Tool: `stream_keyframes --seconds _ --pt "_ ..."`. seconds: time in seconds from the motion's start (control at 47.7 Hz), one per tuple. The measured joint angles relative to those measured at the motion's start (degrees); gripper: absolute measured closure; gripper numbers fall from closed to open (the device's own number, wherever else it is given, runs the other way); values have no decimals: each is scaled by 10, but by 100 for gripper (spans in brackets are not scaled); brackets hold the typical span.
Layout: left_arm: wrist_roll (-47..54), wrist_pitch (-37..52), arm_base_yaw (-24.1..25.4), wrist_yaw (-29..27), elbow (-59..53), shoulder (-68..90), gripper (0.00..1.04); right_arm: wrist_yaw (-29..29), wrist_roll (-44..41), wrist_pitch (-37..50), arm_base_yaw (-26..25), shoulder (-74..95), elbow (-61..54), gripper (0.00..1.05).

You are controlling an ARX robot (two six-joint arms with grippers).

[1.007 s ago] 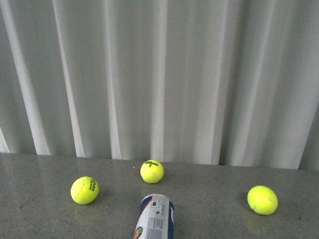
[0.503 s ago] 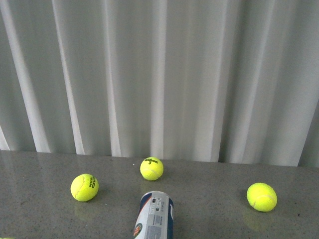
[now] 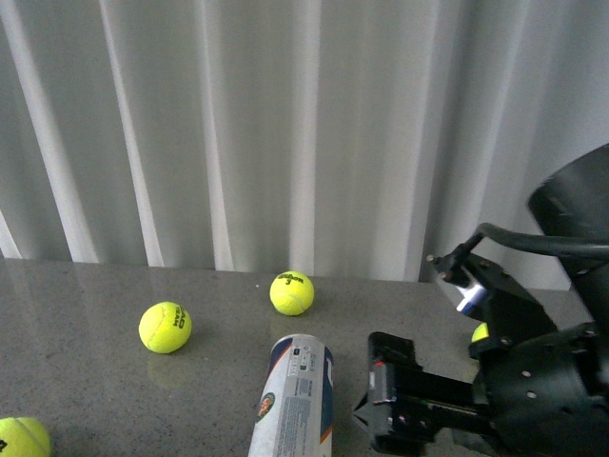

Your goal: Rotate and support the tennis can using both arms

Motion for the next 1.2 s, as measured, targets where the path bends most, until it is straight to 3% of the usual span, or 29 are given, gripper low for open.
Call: stream_keyframes --seconds 0.252,0.755,1.028,1.195 --pt "0 0 0 0 0 0 7 3 23 -4 43 123 94 7" --pt "0 0 0 0 0 0 7 -9 49 -25 50 290 266 7" --pt "0 0 0 0 0 0 7 12 44 -60 64 337 327 7" --pt "0 0 0 0 0 0 7 15 24 -64 68 338 328 27"
